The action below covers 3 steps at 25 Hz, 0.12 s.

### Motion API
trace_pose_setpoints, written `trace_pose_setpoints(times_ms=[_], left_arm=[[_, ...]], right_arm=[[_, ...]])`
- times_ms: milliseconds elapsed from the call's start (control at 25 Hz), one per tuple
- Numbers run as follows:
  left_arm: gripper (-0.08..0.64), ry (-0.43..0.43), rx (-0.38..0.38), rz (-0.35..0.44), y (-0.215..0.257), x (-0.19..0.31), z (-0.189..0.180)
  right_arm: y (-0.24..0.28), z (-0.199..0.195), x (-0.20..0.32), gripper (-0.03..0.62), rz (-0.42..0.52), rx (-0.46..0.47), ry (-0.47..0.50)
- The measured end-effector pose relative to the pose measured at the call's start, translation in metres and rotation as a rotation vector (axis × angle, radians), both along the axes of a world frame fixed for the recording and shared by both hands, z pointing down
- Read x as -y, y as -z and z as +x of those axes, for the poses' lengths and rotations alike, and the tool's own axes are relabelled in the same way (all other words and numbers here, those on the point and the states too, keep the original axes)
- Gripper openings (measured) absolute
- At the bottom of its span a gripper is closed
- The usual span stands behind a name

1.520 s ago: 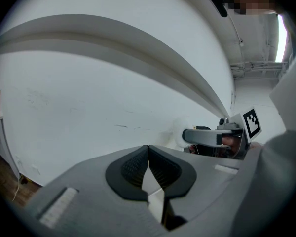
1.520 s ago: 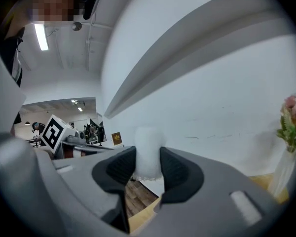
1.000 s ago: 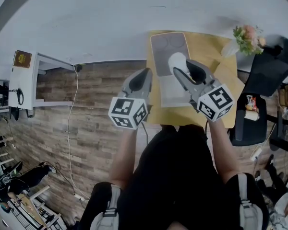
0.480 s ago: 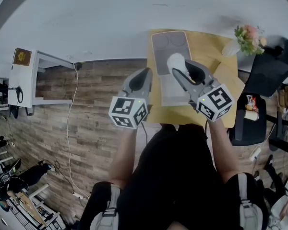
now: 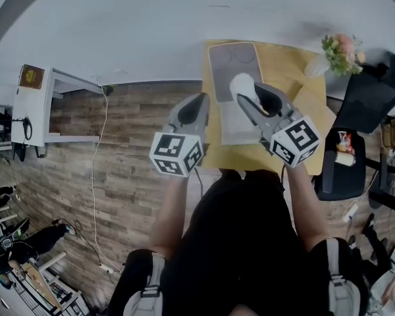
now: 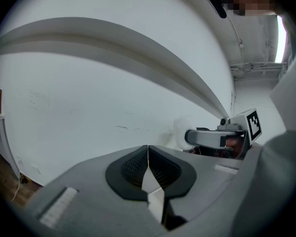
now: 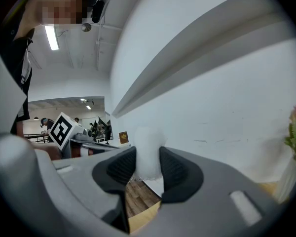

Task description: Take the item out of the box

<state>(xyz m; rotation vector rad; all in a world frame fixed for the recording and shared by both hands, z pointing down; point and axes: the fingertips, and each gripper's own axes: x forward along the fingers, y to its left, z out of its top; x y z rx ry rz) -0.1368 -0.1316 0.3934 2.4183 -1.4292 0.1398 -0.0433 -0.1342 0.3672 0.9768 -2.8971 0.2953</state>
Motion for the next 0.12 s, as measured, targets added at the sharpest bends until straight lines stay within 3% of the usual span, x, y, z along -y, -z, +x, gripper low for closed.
trace_pose_setpoints(times_ms=[120], left_arm=[[0.012,0.0,0.001,-0.001,0.0005,-0.0025,0.0011]], right_arm=[[0.0016,0.0006,-0.0019,0.147,0.002,0.001,0.001]])
